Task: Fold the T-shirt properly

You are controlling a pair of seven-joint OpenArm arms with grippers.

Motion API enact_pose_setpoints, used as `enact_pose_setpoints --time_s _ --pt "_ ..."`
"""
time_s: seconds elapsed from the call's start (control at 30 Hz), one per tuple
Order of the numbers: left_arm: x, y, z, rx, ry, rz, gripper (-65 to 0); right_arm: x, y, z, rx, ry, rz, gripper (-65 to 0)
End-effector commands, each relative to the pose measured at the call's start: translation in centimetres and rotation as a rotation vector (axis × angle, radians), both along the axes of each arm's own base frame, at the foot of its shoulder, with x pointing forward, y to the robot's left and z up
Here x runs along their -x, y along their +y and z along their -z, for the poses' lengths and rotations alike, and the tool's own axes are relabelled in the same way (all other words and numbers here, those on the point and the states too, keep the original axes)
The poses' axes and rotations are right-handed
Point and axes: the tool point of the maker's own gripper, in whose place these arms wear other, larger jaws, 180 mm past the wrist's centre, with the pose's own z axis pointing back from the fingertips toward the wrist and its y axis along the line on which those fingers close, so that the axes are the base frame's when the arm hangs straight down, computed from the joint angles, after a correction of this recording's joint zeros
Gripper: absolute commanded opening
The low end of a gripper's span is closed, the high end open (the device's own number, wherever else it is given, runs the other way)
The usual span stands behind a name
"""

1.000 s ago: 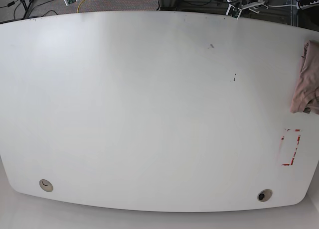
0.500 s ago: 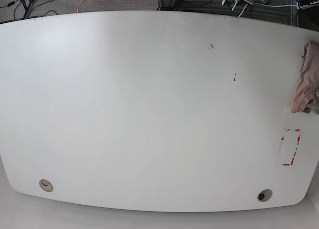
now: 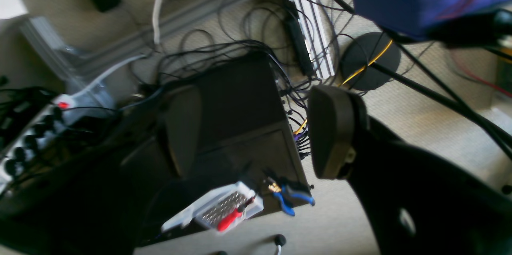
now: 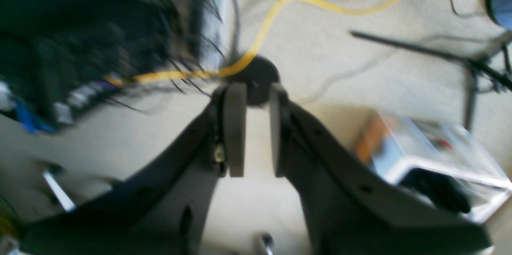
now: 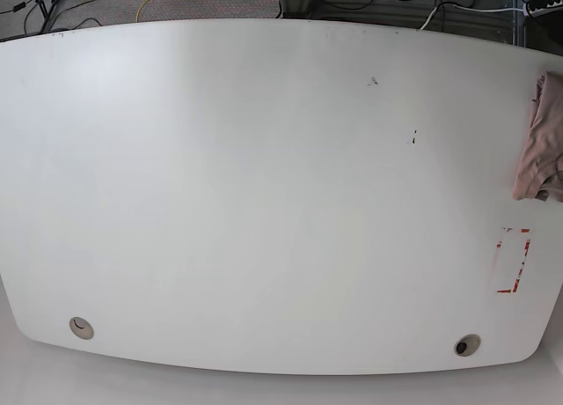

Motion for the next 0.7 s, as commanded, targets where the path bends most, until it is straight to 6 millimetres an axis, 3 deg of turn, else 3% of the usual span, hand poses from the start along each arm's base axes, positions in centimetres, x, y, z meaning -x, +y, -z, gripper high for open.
enact_pose_setpoints --time_s 0.0,0.67 --pt "0.2 -0.2 1.4 0.02 -0.002 -0.021 -27.6 0.3 1.0 1.1 -0.027 0.028 -0.037 -55.6" --pt "1.6 -1.2 10.6 0.051 0.212 -0.098 -27.8 -1.9 2.8 9.3 -0.083 0.124 0.016 -55.6"
